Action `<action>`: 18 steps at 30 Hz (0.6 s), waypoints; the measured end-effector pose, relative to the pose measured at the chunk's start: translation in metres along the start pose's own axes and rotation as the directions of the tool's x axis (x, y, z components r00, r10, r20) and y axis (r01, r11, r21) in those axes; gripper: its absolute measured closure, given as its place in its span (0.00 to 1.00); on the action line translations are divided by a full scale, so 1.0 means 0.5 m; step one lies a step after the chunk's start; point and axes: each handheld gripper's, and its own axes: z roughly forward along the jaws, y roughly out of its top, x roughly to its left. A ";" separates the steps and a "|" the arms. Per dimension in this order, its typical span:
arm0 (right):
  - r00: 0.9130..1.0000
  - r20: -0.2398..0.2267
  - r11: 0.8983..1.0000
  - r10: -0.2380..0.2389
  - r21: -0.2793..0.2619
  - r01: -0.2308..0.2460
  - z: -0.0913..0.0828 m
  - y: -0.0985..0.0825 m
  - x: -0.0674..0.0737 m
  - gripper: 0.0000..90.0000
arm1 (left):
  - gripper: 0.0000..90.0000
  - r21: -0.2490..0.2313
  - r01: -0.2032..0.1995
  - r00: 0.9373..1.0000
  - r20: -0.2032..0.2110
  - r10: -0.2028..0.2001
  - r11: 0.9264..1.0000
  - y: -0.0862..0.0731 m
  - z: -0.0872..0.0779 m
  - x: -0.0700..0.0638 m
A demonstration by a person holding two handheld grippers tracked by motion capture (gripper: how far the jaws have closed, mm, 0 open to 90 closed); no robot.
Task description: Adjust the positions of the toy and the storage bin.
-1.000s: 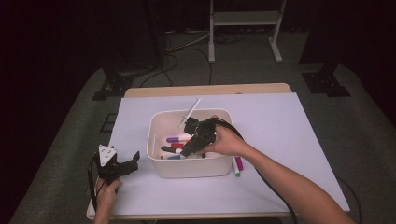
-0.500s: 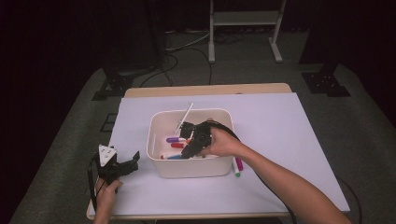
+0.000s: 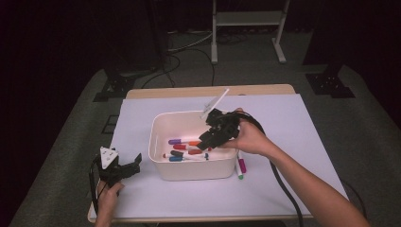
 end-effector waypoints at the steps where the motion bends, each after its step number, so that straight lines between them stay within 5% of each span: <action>1: 1.000 0.006 1.000 0.005 -0.014 -0.005 -0.013 -0.007 -0.001 0.69 | 0.00 -0.001 0.001 1.000 0.000 -0.001 1.000 0.000 0.000 0.000; 10: 0.996 0.059 0.995 0.068 -0.081 -0.063 -0.098 -0.077 -0.017 0.64 | 0.00 0.004 -0.002 1.000 -0.003 0.002 1.000 0.000 0.000 0.000; 18: 0.980 0.121 0.976 0.159 -0.169 -0.137 -0.183 -0.167 -0.030 0.59 | 0.00 0.003 -0.003 1.000 -0.004 0.003 1.000 0.000 0.000 0.000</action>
